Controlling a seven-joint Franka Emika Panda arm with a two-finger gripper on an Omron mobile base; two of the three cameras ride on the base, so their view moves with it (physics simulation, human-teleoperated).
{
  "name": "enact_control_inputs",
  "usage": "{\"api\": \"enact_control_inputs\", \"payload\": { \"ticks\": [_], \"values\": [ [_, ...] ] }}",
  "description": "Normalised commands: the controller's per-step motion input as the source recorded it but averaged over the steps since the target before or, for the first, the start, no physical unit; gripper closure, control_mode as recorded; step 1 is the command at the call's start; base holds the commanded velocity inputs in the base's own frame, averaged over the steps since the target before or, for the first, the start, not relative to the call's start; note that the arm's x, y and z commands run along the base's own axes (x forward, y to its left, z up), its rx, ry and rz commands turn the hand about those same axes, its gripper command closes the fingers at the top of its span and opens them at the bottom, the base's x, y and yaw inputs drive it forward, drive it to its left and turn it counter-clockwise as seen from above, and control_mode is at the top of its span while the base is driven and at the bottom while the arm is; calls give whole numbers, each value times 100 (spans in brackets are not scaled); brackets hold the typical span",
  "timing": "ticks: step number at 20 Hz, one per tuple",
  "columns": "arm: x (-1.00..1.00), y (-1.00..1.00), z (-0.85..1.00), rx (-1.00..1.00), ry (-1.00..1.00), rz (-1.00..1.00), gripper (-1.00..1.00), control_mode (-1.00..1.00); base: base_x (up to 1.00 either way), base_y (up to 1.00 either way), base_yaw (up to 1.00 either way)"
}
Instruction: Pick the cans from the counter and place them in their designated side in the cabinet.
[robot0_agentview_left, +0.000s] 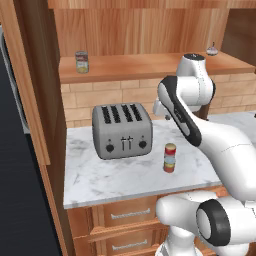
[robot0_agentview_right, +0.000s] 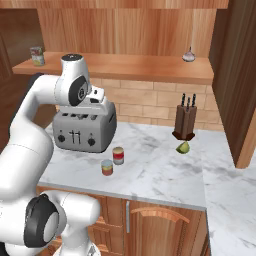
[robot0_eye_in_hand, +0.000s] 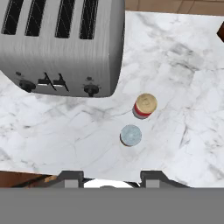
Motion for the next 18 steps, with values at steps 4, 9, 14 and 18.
{"api": "enact_control_inputs", "payload": {
  "ticks": [4, 9, 14, 18],
  "values": [
    [-9, 3, 0, 0, 0, -1, -100, -100, 0, 0, 0],
    [-27, 3, -5, 0, -3, -2, -100, -100, 0, 0, 0],
    [-21, 0, -16, 0, -9, 0, -100, -100, 0, 0, 0],
    [-20, -2, -33, -6, -9, 0, -100, -100, 0, 0, 0]
  ]
}}
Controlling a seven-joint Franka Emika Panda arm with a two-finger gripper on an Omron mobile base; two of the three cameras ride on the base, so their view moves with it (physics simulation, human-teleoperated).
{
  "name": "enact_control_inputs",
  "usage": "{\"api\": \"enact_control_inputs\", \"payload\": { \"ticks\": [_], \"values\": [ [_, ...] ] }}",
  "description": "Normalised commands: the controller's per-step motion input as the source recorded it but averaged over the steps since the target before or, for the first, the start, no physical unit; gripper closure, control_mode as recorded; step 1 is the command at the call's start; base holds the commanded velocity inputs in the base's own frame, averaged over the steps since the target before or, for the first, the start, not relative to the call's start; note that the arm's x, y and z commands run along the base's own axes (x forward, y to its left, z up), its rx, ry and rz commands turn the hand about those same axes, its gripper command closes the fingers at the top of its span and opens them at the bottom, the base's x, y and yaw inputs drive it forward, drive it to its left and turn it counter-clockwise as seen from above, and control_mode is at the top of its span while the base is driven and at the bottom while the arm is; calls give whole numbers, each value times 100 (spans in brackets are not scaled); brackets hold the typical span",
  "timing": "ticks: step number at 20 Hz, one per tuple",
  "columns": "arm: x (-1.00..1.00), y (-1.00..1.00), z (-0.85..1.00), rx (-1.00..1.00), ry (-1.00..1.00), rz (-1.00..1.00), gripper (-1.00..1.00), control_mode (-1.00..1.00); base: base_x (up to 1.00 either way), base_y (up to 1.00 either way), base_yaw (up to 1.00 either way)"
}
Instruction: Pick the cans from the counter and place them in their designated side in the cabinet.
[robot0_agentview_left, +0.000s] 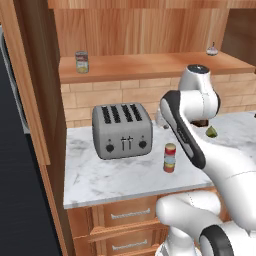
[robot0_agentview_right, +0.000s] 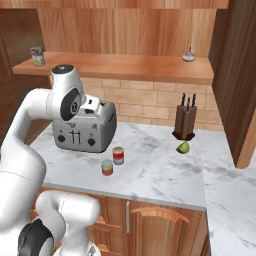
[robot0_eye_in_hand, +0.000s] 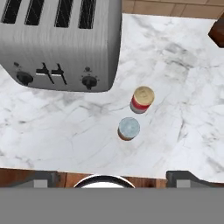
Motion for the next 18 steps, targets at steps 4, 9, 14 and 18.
{"api": "enact_control_inputs", "payload": {
  "ticks": [4, 9, 14, 18],
  "values": [
    [-13, -10, -36, -7, -6, 0, -100, -100, 0, 0, 0],
    [-5, -7, -28, -1, -3, 0, -100, -100, 0, 0, 0],
    [0, -13, -19, 0, 0, 0, -100, -100, 0, 0, 0],
    [0, -9, -22, 0, 0, 0, -100, -100, 0, 0, 0]
  ]
}}
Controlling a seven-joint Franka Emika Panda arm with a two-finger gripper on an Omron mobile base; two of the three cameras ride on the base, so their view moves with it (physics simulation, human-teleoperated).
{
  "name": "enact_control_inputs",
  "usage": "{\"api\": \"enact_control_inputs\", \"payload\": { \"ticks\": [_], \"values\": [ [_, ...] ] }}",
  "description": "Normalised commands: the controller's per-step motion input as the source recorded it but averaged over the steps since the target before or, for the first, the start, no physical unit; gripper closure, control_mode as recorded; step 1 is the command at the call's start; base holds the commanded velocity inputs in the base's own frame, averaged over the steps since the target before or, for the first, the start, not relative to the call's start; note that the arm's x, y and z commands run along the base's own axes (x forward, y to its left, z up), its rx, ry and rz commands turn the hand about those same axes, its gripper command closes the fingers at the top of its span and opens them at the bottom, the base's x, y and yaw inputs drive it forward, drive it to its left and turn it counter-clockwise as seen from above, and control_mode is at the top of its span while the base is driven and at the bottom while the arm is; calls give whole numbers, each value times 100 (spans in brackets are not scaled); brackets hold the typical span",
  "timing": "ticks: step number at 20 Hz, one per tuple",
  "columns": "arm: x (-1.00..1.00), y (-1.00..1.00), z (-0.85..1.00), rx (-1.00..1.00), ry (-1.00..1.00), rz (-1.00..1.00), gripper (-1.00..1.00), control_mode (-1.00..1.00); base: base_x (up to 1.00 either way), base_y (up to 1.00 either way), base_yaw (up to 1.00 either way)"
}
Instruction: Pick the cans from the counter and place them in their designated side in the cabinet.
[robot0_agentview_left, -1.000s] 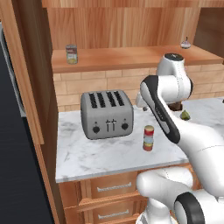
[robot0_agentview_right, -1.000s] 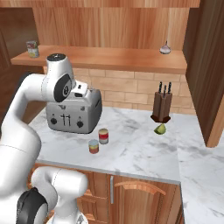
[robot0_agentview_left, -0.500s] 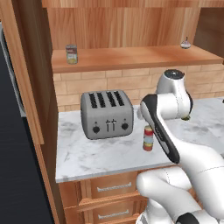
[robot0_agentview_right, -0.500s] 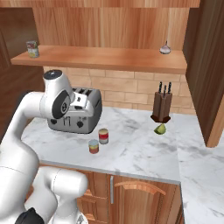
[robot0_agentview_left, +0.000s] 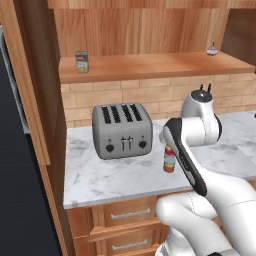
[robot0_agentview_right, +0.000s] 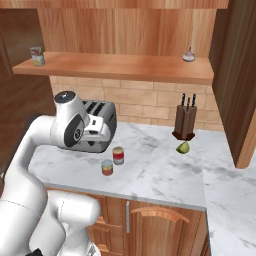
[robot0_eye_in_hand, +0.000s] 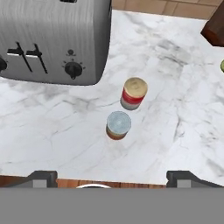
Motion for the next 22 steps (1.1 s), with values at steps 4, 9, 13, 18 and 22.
{"api": "enact_control_inputs", "payload": {
  "ticks": [4, 9, 13, 18, 22],
  "values": [
    [0, -3, -23, 0, 0, 0, -100, -100, 0, 0, 0],
    [0, 0, -28, 1, 0, 1, -100, -100, 0, 0, 0],
    [0, 0, -27, 3, 0, 3, -100, -100, 0, 0, 0],
    [0, -1, -26, 2, 0, 1, -100, -100, 0, 0, 0],
    [2, -3, -23, 0, 0, 0, -100, -100, 0, 0, 0]
  ]
}}
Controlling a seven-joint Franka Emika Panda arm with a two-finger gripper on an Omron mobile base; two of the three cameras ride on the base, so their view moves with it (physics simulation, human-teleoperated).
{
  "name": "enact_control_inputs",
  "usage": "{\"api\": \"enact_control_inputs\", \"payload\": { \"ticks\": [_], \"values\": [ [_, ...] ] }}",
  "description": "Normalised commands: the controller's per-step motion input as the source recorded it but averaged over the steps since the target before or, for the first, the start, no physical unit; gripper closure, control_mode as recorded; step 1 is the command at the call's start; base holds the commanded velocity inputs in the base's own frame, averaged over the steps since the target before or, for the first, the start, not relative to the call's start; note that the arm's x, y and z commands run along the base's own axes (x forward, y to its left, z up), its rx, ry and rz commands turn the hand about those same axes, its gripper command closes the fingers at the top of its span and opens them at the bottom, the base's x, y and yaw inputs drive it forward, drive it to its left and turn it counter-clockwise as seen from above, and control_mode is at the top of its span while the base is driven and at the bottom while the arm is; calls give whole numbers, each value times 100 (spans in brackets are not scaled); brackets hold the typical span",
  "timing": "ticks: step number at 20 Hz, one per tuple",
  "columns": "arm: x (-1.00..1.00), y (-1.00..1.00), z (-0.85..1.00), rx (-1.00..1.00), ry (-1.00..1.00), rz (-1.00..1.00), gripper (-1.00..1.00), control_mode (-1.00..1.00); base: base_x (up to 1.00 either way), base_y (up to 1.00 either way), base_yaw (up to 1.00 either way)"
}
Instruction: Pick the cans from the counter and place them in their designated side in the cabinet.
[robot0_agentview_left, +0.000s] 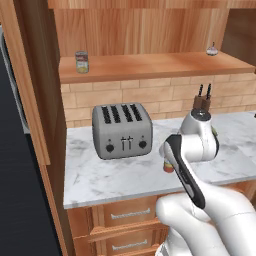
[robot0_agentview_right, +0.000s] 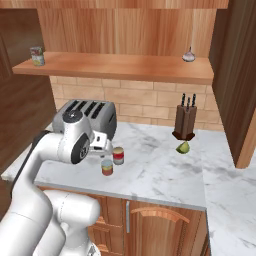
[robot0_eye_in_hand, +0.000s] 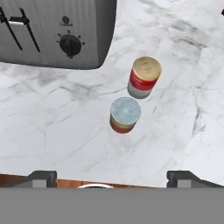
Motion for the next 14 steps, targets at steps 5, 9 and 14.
{"api": "enact_control_inputs", "payload": {
  "ticks": [5, 9, 14],
  "values": [
    [11, -7, -14, 0, 0, 0, -100, -100, 0, 0, 0],
    [15, -8, -11, 1, 3, 0, -100, -100, 0, 0, 0],
    [19, -6, -8, 1, 5, 0, -100, -100, 0, 0, 0]
  ]
}}
